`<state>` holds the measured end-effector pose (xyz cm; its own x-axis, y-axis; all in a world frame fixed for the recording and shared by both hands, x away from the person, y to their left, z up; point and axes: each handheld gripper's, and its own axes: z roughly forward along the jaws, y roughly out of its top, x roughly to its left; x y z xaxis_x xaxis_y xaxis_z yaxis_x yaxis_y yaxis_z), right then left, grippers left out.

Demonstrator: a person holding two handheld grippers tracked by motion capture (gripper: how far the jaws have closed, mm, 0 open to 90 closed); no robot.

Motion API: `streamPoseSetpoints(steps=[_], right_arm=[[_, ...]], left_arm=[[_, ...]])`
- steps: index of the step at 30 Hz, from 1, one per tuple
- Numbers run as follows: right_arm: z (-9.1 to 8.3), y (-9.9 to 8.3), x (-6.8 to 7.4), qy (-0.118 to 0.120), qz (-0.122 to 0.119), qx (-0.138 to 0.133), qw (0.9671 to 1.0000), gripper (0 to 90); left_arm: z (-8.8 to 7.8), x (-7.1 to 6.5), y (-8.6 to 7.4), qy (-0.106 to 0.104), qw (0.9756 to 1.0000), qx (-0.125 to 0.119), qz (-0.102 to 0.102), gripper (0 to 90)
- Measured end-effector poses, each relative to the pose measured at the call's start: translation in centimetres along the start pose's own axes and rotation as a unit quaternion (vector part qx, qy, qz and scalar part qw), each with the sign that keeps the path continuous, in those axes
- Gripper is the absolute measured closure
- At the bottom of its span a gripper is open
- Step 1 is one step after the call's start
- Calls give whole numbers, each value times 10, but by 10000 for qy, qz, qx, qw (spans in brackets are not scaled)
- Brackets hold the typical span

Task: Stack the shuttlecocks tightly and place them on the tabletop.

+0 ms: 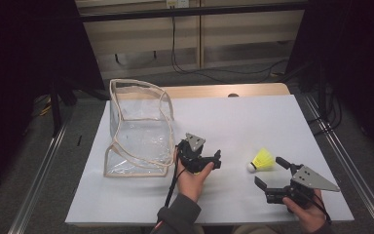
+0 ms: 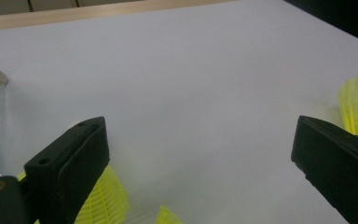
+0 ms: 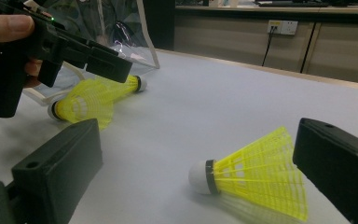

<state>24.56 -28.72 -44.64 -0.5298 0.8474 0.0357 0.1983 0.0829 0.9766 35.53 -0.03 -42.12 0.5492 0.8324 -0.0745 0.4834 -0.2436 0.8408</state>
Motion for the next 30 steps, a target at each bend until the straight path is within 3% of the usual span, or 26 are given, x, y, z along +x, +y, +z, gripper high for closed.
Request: streamPoseSetpoints(steps=[8, 17, 18, 22, 30], right_arm=[[0, 0, 0, 5, 7, -17, 10000, 7], [0, 0, 1, 20, 12, -18, 10000, 7], [0, 0, 1, 15, 0, -21, 10000, 8], [0, 0, 0, 13, 22, -17, 10000, 7], [1, 1, 1, 6, 24, -35, 10000, 7]], left_arm=[[4, 1, -2, 179, 9997, 113, -86, 37], [6, 2, -2, 232, 9995, 129, -171, 39], [5, 0, -1, 325, 9992, 123, -195, 40], [1, -2, 2, 254, 9994, 40, -235, 44], [-3, -7, -1, 515, 9981, 223, -248, 43]])
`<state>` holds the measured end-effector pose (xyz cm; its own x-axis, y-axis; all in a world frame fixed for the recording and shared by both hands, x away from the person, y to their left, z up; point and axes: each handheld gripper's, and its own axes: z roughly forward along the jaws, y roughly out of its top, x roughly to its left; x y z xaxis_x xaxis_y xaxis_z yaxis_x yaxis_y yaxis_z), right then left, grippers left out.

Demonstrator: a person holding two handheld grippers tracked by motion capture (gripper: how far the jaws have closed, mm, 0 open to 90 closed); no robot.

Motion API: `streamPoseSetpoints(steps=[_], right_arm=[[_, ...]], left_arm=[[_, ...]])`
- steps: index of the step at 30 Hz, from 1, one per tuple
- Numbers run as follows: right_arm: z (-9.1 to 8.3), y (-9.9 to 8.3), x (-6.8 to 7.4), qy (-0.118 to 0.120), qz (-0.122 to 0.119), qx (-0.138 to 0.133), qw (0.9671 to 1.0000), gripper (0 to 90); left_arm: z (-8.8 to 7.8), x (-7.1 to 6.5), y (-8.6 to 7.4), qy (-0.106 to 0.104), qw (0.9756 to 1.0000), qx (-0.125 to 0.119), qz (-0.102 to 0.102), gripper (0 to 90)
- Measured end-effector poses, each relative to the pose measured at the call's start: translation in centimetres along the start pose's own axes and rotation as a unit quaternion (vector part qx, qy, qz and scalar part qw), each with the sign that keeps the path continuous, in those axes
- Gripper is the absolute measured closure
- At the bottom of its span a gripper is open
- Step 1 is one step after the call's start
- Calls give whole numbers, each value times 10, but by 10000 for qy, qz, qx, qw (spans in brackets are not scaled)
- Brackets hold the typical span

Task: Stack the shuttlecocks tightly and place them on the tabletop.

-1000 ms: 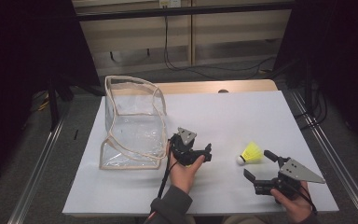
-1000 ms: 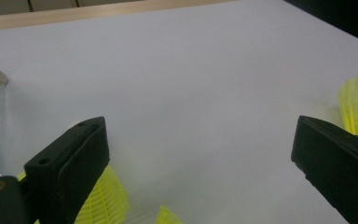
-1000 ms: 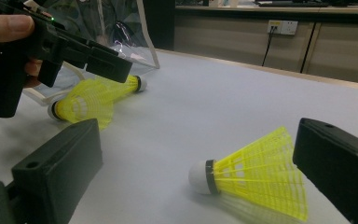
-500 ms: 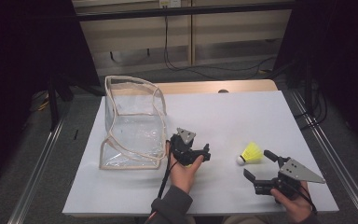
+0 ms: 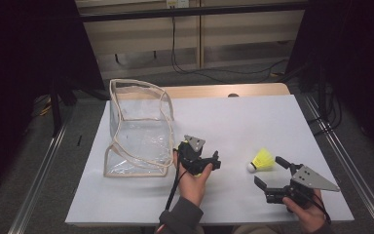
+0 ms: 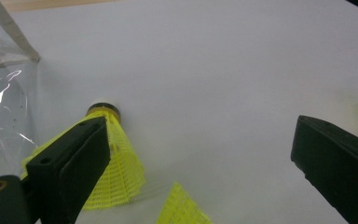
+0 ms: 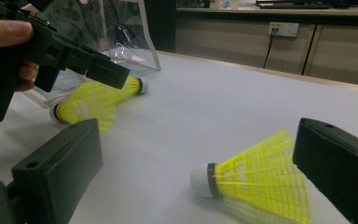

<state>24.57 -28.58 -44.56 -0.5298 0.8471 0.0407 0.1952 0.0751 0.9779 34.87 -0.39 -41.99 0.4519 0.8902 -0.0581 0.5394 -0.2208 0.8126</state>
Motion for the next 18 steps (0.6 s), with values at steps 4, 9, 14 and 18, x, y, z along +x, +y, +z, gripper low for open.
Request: streamPoseSetpoints(steps=[4, 9, 14, 18], right_arm=[[0, 0, 0, 22, -25, -6, 10000, 7], [0, 0, 0, 16, -24, -8, 10000, 7], [0, 0, 0, 40, -22, -19, 10000, 7], [0, 0, 0, 35, -19, -15, 10000, 7]], left_arm=[[5, 1, -1, 89, 9998, 152, -100, 44], [9, 4, -1, 155, 9996, 188, -148, 44], [13, 6, -1, 66, 9994, 213, -264, 43], [15, 8, 0, 45, 9994, 168, -300, 46]])
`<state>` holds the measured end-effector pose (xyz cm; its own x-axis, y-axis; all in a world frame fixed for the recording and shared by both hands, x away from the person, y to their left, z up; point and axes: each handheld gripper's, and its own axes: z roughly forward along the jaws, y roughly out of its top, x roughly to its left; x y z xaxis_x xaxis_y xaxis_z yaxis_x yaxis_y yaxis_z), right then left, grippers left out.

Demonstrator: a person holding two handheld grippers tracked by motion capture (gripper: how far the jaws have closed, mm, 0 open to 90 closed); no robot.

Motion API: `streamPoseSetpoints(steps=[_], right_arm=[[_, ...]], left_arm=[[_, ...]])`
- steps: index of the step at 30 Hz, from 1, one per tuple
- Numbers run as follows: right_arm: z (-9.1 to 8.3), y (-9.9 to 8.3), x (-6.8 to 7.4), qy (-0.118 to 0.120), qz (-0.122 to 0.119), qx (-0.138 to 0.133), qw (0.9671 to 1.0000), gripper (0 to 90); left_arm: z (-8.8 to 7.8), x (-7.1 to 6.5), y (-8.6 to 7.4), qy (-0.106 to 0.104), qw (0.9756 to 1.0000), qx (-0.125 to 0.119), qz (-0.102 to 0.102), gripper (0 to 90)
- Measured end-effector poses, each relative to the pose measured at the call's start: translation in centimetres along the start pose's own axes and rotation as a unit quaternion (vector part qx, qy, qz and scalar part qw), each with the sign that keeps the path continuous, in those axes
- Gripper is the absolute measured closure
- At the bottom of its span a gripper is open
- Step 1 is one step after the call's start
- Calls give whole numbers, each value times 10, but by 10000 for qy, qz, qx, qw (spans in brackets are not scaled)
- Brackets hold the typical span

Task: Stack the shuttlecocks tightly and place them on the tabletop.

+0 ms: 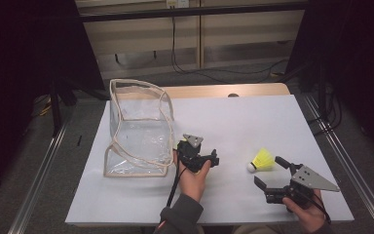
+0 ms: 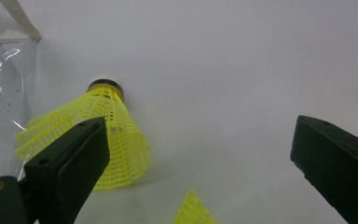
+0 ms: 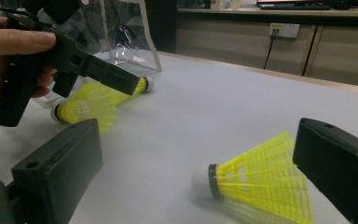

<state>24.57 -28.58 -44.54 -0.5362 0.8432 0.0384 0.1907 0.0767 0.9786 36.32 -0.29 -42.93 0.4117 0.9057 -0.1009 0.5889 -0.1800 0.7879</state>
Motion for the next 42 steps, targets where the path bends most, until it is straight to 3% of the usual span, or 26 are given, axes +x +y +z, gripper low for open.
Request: streamPoseSetpoints(steps=[4, 15, 24, 30, 36, 41, 42], right_arm=[[0, 0, 0, -6, 6, 4, 10000, 7], [0, 0, -1, -2, 9, 3, 10000, 7], [0, 0, 0, 3, 13, 0, 10000, 7], [0, 0, -1, -14, 11, -13, 10000, 7], [0, 0, -1, -18, 8, -12, 10000, 7], [0, 0, -1, -16, 16, -19, 10000, 8], [0, 0, -1, -16, 18, -22, 10000, 8]], left_arm=[[-2, 0, 0, -88, 9999, -22, 62, 47], [-11, -7, -9, 77, 9996, -117, 234, 50], [1, 1, -2, -57, 9999, -8, -103, 46], [7, 5, 6, -45, 9997, 44, -230, 50], [12, 11, 19, 107, 9994, 55, -325, 55], [16, 15, 24, 178, 9991, 116, -368, 124], [16, 16, 24, 194, 9990, 105, -388, 181]])
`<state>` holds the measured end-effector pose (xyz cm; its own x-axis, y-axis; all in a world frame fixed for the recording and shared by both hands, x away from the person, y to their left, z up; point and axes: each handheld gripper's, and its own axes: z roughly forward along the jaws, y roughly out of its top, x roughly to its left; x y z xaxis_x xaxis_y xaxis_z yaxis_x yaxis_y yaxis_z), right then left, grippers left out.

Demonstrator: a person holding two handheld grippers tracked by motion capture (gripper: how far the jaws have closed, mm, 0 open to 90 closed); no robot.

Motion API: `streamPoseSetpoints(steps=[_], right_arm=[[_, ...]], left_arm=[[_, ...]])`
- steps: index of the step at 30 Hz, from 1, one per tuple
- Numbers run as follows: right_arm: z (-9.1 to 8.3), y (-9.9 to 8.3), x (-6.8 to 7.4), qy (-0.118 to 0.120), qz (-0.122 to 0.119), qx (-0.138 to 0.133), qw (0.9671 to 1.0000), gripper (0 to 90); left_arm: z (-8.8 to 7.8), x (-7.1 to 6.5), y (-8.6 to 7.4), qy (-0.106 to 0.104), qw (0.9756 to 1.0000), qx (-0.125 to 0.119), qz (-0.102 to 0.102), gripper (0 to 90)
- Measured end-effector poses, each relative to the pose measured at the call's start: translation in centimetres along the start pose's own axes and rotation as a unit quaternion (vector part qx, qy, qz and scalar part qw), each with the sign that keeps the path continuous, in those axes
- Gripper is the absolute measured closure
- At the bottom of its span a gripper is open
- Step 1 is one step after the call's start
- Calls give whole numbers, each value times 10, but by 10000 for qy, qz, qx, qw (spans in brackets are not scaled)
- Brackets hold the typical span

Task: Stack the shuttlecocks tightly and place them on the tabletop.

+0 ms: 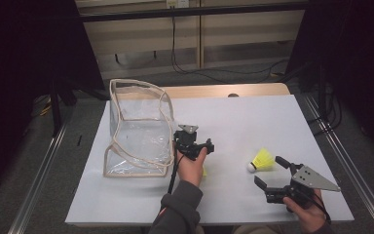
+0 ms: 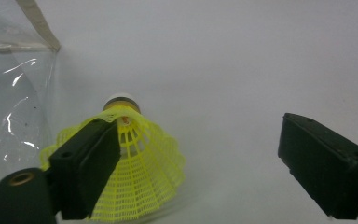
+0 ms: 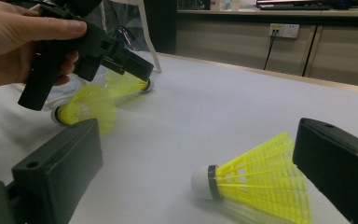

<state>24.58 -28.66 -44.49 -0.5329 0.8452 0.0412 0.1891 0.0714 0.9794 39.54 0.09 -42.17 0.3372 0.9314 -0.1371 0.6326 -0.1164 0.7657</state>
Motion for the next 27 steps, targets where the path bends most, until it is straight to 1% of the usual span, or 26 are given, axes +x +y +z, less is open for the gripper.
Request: streamPoseSetpoints(steps=[2, 4, 5, 7, 8, 9, 10, 11, 14, 15, 16, 19, 22, 23, 24, 27], right_arm=[[0, 0, 0, 5, 3, 1, 10000, 8], [0, 0, 0, 7, -2, -1, 10000, 8], [0, 0, 0, 12, 16, 0, 10000, 8], [0, 0, 0, 15, 20, -7, 10000, 9], [0, 0, 0, 24, 25, -8, 10000, 8], [0, 0, 0, 29, 24, -11, 10000, 8], [0, 0, 0, 31, 28, -14, 10000, 8], [0, 0, 0, 34, 26, -13, 10000, 8], [0, 0, 0, 39, 25, -15, 10000, 8], [0, 0, 0, 44, 23, -21, 10000, 8], [0, 1, 1, 54, 32, -18, 10000, 8], [0, 0, 1, 59, 24, -35, 10000, 8], [0, 0, 1, 63, 24, -32, 10000, 8], [0, 0, 1, 60, 30, -28, 10000, 9], [0, 0, 1, 59, 33, -29, 10000, 8], [-1, 1, 1, 71, 5, -38, 10000, 9]], left_arm=[[2, 2, 1, 122, 9999, 11, 11, 252], [3, 2, 2, 144, 9999, 29, 6, 309], [5, 3, 3, 217, 9997, 14, 85, 360], [6, 4, 4, 249, 9996, 14, 110, 426], [6, 4, 4, 249, 9996, 14, 110, 481], [6, 4, 5, 269, 9995, -12, 160, 520], [6, 4, 5, 269, 9995, -12, 160, 550], [7, 3, 5, 189, 9996, 0, 198, 584], [8, 2, 5, 167, 9997, 9, 201, 676], [8, 3, 5, 120, 9997, 21, 203, 676], [9, 3, 5, 75, 9998, 42, 203, 720], [10, 4, 5, 24, 9997, 72, 224, 781], [10, 3, 5, -24, 9997, 93, 230, 805], [10, 3, 5, -8, 9996, 69, 273, 813], [9, 2, 5, -49, 9995, 39, 300, 835], [8, 2, 5, -84, 9995, 1, 296, 858]])
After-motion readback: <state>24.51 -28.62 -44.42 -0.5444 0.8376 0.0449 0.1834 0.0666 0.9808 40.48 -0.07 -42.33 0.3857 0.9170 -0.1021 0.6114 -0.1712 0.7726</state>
